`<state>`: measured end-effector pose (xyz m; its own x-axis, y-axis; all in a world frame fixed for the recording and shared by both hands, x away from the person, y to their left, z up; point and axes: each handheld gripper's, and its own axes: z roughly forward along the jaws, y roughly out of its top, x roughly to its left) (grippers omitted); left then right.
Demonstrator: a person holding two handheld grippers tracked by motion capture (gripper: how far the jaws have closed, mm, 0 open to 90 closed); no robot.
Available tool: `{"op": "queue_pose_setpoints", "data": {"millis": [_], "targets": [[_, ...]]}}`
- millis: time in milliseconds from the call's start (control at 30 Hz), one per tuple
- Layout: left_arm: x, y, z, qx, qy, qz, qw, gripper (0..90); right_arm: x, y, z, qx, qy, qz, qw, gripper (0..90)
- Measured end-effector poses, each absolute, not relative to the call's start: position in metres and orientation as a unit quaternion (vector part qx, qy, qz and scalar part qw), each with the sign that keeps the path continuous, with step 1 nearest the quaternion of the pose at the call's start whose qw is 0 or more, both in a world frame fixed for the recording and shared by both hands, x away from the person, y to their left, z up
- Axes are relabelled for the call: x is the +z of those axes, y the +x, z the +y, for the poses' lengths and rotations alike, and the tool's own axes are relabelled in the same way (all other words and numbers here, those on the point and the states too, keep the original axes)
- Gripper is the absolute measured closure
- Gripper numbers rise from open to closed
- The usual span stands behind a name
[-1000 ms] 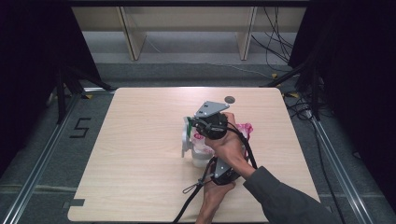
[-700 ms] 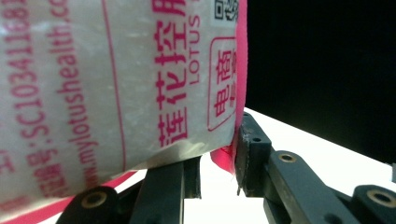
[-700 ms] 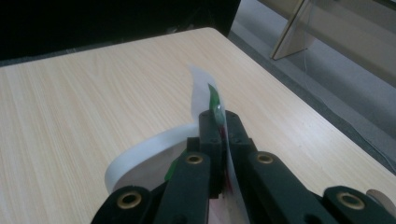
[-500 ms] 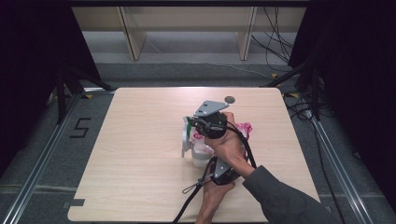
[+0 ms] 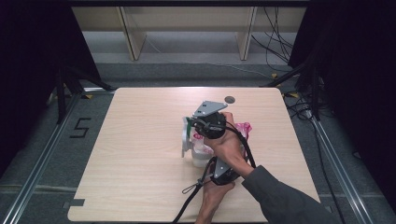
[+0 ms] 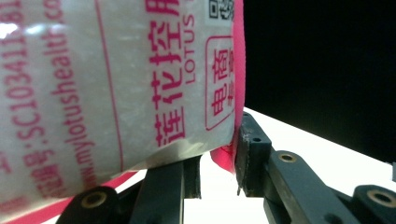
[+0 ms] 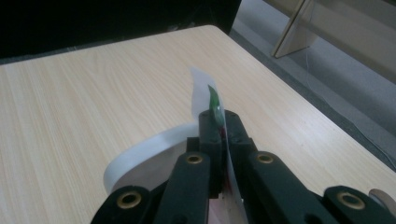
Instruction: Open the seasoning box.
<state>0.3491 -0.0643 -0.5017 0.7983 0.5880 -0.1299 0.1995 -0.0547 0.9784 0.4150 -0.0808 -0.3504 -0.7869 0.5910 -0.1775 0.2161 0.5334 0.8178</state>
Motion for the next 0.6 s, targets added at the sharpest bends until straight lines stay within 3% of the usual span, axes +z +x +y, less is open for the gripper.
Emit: {"op": "queue_pose_setpoints", "data": {"millis": [600], "targets": [[-0.501,0.3491,-0.065,0.156,0.708,0.279,0.629,73.7,-0.3479,0.4155,-0.0828,0.431,0.24,0.84,0.226,89.4]]}}
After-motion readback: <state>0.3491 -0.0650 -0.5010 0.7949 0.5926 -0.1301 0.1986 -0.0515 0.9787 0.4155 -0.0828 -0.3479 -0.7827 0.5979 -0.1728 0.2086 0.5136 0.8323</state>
